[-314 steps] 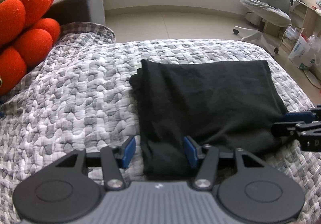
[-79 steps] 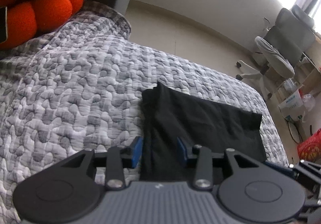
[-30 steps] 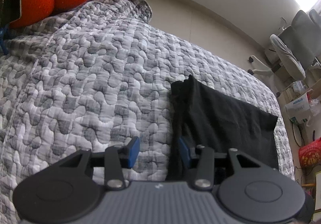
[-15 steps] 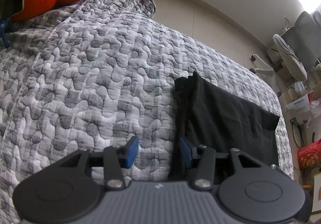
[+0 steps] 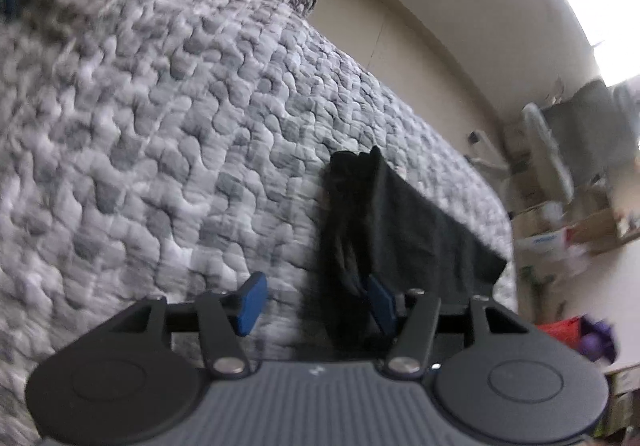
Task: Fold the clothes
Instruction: 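Grasp the shirt edge with the left gripper while the right gripper closes beside it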
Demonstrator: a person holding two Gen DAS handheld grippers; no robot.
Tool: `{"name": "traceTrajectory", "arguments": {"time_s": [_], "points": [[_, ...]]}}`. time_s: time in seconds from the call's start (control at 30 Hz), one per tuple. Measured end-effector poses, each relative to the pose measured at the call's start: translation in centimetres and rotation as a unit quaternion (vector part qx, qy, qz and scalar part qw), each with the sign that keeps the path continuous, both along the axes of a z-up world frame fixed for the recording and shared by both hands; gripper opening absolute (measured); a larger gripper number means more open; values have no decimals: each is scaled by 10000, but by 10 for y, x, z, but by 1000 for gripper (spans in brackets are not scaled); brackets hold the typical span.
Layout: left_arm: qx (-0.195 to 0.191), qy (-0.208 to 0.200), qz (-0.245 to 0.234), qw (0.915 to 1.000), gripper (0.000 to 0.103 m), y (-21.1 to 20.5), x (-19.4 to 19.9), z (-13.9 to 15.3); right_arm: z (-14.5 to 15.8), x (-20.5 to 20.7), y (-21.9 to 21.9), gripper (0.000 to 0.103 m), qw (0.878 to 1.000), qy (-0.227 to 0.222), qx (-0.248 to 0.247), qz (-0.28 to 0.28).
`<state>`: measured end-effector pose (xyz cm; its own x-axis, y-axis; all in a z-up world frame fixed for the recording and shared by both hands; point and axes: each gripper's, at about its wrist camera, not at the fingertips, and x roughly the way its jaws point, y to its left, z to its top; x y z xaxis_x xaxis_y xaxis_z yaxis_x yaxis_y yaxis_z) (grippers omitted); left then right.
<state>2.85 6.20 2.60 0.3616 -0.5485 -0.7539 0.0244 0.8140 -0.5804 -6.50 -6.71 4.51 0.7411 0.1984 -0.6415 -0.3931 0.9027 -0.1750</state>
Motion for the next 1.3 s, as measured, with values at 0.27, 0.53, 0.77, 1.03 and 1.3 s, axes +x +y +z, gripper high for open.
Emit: {"name": "traceTrajectory", "arguments": {"time_s": [0.27, 0.53, 0.77, 1.03, 1.3], "points": [[-793, 141, 93, 9967, 69, -2, -2, -1, 9, -3, -3, 8, 9996, -82, 220, -154], [-820, 120, -155, 9964, 70, -29, -5, -5, 12, -7, -1, 7, 9994, -229, 202, -188], [-554, -129, -406, 9976, 57, -45, 6, -9, 13, -30, -4, 7, 9992, -264, 262, -169], [-272, -399, -628, 9969, 27, -61, 17, -10, 17, -37, -9, 7, 9989, -253, 367, -171], [-55, -639, -706, 9954, 16, -66, 17, -6, 17, -37, -9, 7, 9991, -209, 355, -130]]}}
